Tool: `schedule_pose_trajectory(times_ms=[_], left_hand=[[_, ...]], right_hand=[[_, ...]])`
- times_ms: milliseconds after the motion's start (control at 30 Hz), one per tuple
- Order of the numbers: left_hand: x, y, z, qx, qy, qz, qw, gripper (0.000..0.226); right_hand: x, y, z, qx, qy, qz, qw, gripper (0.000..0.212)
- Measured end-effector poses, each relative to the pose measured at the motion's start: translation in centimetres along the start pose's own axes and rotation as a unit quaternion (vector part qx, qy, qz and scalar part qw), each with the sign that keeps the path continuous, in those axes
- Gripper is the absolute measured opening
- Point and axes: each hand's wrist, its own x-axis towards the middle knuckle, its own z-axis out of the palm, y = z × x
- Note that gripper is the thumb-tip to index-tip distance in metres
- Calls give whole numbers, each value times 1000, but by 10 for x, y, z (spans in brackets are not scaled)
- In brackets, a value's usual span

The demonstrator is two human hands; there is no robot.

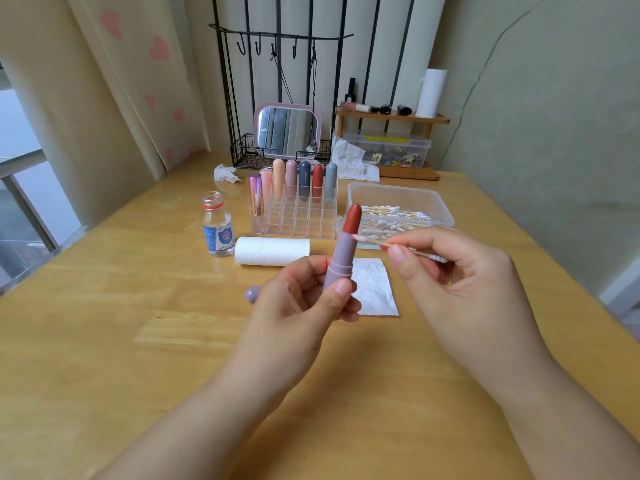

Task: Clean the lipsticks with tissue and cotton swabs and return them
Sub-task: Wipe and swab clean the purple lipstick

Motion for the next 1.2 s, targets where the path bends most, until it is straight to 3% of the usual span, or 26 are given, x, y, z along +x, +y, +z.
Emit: schedule_pose_trajectory(times_ms=[633, 867, 1200], left_hand=[[-2, 2, 3, -8, -28, 9, 1000, 27], [-2, 3, 3, -2, -6, 20, 1000, 30], [-4, 3, 6, 22, 18, 26, 999, 24]], right_hand=[[6, 1, -4, 0, 0, -11, 1000, 14], [4, -8, -5, -84, 27, -74, 993, 9], [3, -10, -1, -85, 30, -93, 992, 14]])
